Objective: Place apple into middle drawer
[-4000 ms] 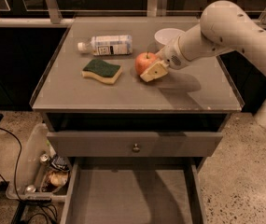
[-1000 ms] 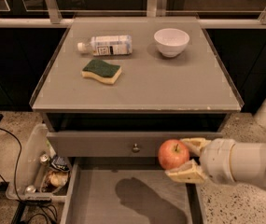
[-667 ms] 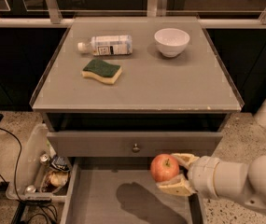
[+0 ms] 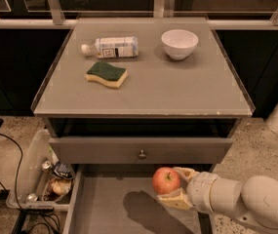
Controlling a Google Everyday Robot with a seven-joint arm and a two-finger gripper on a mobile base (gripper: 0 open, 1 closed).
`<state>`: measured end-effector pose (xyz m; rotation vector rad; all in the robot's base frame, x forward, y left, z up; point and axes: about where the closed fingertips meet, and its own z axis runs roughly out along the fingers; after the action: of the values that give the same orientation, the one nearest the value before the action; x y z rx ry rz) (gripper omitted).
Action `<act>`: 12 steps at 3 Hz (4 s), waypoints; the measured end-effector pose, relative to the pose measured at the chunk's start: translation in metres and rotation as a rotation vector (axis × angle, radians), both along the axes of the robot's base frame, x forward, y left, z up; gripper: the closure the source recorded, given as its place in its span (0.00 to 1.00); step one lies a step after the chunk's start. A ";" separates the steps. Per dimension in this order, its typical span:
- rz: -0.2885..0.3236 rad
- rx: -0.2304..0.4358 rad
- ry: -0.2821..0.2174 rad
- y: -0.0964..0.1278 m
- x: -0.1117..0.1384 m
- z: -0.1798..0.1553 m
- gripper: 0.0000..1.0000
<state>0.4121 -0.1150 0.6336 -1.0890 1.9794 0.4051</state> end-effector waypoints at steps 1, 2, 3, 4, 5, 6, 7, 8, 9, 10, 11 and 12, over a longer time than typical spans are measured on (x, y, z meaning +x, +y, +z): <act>0.000 0.000 0.000 0.000 0.000 0.000 1.00; -0.017 0.001 0.009 0.000 0.007 -0.011 1.00; -0.071 -0.002 0.025 -0.003 0.019 -0.046 1.00; -0.129 -0.014 0.022 -0.006 0.034 -0.086 1.00; -0.162 -0.025 0.013 -0.003 0.043 -0.129 1.00; -0.158 -0.059 0.032 0.008 0.043 -0.167 1.00; -0.157 -0.061 0.031 0.010 0.045 -0.169 1.00; -0.156 -0.059 0.048 0.014 0.045 -0.179 1.00; -0.165 -0.081 0.107 0.020 0.040 -0.215 1.00; -0.178 -0.104 0.145 0.024 0.036 -0.247 1.00; -0.200 -0.115 0.160 0.026 0.034 -0.267 1.00; -0.202 -0.116 0.160 0.026 0.034 -0.268 0.82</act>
Offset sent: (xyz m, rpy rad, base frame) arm 0.0163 -0.0018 -0.0281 0.0026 0.0217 -0.0473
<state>0.4458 -0.0894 0.3652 -0.9395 2.2546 0.2793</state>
